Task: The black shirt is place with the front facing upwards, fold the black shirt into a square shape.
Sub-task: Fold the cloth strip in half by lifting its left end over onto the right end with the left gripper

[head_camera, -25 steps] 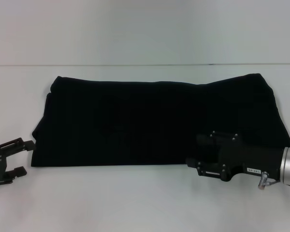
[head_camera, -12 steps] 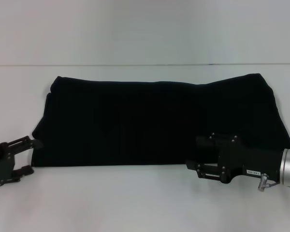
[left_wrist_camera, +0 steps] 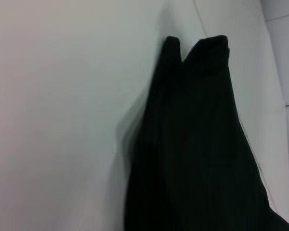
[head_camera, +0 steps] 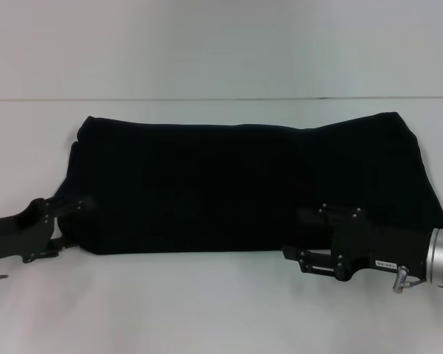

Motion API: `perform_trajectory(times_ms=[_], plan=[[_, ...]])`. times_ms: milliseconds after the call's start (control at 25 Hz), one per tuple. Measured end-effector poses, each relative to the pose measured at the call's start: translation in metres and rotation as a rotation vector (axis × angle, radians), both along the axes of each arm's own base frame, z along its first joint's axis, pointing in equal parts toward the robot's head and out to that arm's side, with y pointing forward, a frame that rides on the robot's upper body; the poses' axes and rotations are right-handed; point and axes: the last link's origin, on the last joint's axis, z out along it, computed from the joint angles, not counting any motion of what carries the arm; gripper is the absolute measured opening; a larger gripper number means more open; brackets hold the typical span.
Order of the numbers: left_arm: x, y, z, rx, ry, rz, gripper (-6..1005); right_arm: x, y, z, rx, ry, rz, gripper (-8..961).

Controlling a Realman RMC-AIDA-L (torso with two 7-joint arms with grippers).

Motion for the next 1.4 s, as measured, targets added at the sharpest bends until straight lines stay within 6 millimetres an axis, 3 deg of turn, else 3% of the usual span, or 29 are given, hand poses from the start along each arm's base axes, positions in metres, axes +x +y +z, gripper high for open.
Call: perform_trajectory(times_ms=[360,480,720,1400], plan=[[-0.0002,0.0043,0.0021,-0.015,0.056,-0.023,900,-0.0011,0.0002,-0.0003,-0.005,0.006,-0.003,743],[-0.0006,0.0059,0.0035,-0.031,0.086,-0.026,693,-0.0019,0.0004,-0.0002,-0.006,0.008,-0.001,741],[-0.0023,0.0065,0.0017,-0.033,0.104,-0.017,460,-0.0024,0.0003,-0.0002,-0.009,0.011,-0.002,740],[-0.004,0.0072,0.0086,-0.014,0.113,-0.024,16,-0.0024,0.0001,-0.0003,-0.009,0.013,-0.003,738]])
